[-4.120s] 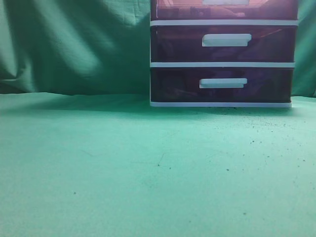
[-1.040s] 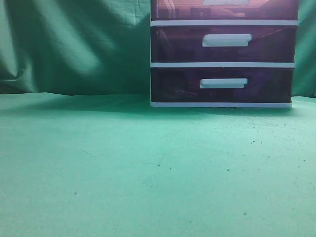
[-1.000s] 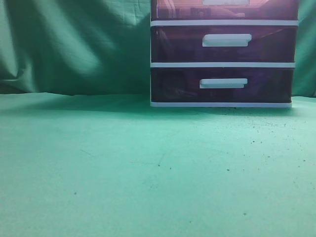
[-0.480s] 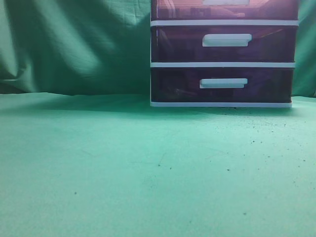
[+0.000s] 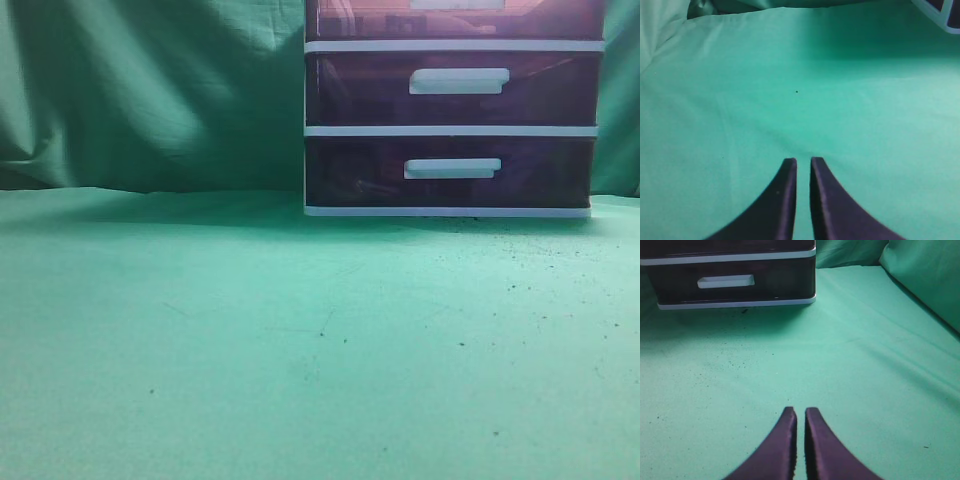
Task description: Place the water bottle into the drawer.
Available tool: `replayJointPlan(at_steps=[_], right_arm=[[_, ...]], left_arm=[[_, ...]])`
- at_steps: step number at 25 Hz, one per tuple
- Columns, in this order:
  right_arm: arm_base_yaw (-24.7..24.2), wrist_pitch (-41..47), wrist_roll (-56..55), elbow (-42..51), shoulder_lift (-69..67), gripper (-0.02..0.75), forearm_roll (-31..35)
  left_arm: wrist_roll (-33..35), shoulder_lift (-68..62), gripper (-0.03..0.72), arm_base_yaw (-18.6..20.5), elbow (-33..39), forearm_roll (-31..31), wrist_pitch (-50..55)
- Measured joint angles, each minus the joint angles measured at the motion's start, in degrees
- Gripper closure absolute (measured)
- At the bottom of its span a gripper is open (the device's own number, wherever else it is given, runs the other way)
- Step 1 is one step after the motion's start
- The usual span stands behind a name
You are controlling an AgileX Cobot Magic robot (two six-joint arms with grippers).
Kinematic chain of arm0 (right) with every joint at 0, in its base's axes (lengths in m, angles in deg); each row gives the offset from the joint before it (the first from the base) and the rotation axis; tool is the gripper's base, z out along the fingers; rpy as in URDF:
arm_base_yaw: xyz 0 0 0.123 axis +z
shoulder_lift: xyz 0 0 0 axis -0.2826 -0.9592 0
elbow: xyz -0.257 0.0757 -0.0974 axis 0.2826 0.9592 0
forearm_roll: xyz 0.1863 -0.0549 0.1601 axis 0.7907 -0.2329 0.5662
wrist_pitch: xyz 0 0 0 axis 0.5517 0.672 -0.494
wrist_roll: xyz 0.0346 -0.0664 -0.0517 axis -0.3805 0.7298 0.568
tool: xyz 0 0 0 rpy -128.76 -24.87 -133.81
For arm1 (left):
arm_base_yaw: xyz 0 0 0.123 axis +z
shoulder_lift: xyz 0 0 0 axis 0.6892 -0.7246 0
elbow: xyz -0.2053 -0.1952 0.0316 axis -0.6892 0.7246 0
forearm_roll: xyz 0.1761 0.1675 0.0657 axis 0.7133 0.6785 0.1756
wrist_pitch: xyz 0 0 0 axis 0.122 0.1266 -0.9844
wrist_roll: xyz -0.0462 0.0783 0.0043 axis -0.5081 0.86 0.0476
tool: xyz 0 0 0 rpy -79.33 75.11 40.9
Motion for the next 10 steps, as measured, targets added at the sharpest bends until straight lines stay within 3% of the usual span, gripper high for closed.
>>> replayJointPlan(at_steps=[10], right_arm=[[0.0,0.0,0.0,0.0,0.0,0.690,0.0]], left_arm=[[0.4,0.0,0.632,0.0,0.0,0.0,0.0]])
